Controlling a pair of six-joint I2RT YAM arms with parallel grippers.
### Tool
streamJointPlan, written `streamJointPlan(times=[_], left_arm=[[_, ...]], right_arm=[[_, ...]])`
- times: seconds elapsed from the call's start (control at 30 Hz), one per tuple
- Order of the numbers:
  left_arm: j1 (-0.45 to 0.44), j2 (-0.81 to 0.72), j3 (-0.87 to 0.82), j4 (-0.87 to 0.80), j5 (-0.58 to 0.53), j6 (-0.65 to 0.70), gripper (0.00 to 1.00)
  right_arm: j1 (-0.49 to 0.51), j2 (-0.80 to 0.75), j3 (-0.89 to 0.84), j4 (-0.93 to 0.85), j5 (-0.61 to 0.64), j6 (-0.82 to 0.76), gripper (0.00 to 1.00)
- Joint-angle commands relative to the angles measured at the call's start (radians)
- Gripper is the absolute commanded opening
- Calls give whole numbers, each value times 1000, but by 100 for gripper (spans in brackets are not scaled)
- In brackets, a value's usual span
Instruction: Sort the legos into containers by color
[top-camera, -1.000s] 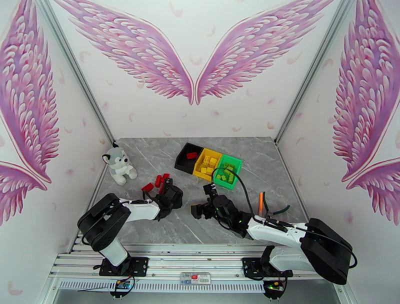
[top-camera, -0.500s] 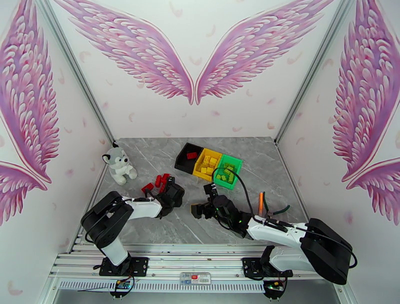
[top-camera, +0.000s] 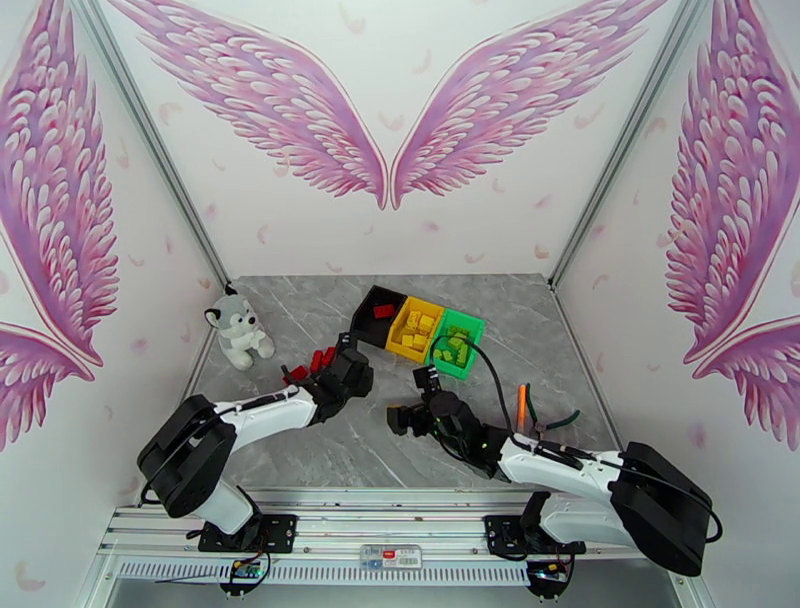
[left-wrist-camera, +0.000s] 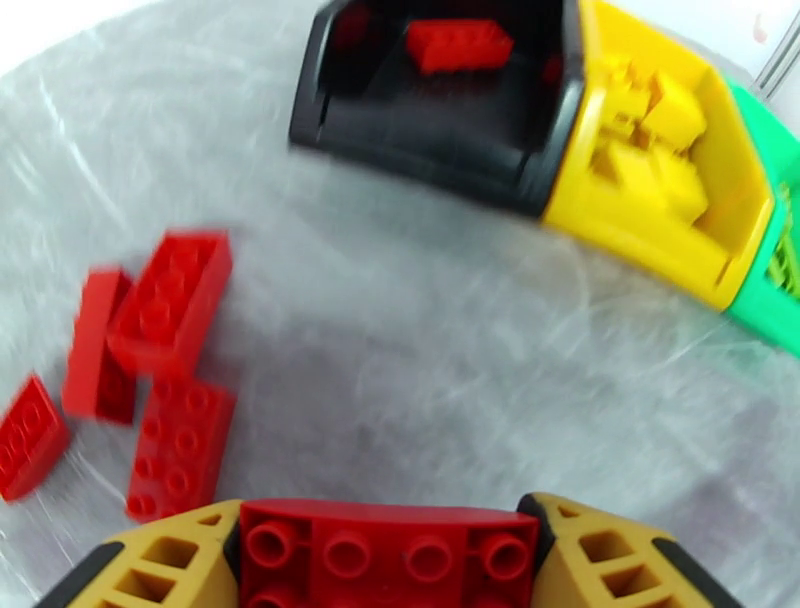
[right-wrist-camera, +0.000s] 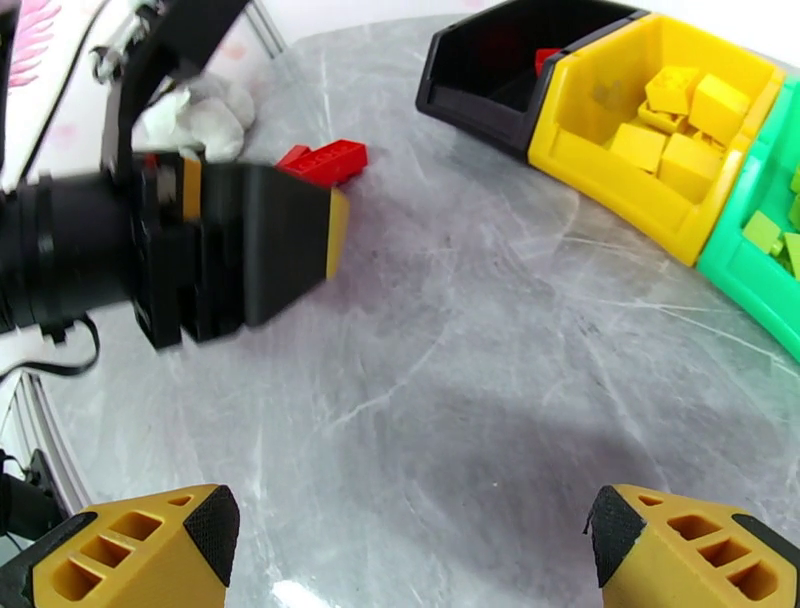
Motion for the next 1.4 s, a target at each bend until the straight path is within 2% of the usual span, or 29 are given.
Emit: streamJointPlan(times=[0.0, 0.33, 0.5, 0.67, 0.77, 0.83, 0.9, 1.0, 1.13, 1.37], left_arm=[[27, 9, 114, -54, -6, 65, 57], [108, 200, 378, -100, 38, 135, 57], [124, 347, 588, -148, 54, 159, 57], [144, 485, 774, -207, 89, 165, 57], [153, 550, 873, -248, 103, 168, 62], [155, 576, 910, -265, 99, 167, 72], [156, 576, 914, -261, 99, 164, 82], [151, 545, 876, -236, 96, 155, 87], [134, 470, 793, -202, 77, 153, 87], [98, 262, 532, -94, 28, 147, 87]], right_arm=[[2, -44, -15, -49, 66, -10, 100], [-62, -47, 48, -61, 89, -36, 99], [-97, -7, 107, -91, 58, -33, 99], [-107, -29, 103, -110, 50, -23, 99], [-109, -56, 85, -121, 58, -20, 99], [-110, -73, 73, -130, 65, -20, 99], [-110, -93, 61, -138, 71, -22, 99], [-112, -119, 45, -145, 75, -23, 99], [-112, -132, 36, -145, 57, -23, 99], [-112, -106, 24, -100, -23, -21, 99]])
